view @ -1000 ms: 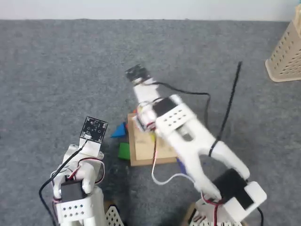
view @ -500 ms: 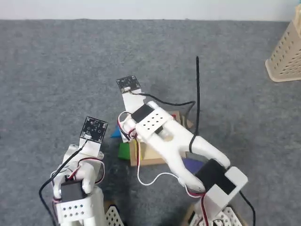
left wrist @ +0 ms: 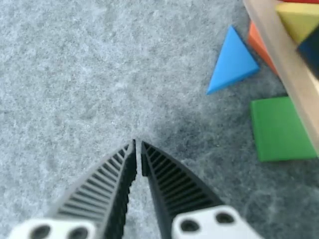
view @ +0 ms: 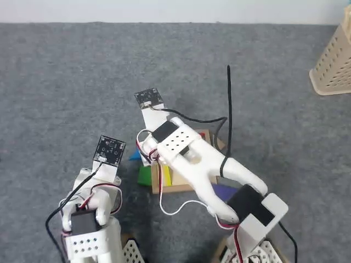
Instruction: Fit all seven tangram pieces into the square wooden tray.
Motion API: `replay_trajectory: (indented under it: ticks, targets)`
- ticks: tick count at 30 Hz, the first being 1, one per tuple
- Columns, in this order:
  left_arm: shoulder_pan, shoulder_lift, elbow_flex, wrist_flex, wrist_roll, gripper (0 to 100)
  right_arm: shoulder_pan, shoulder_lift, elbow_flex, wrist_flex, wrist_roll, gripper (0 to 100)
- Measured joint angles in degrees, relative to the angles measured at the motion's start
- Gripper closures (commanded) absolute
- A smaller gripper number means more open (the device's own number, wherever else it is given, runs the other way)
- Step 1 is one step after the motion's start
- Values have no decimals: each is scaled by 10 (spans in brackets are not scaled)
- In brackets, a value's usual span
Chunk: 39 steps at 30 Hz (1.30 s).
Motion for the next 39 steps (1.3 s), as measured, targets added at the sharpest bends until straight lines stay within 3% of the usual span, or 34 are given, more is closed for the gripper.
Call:
replay_trajectory:
  ticks: [7,16,22,34,39]
  targets:
    - [0,0,0,0,0,987,62,0,0,14,0,913]
    - [0,0,0,0,0,987,71,0,-1,35,25,905]
    - [0,0,0,0,0,987,71,0,-6,63,69,797]
    - [0,0,0,0,0,987,71,0,-6,68,86,953]
    - [0,0,0,0,0,987,68,0,18,36,88,961]
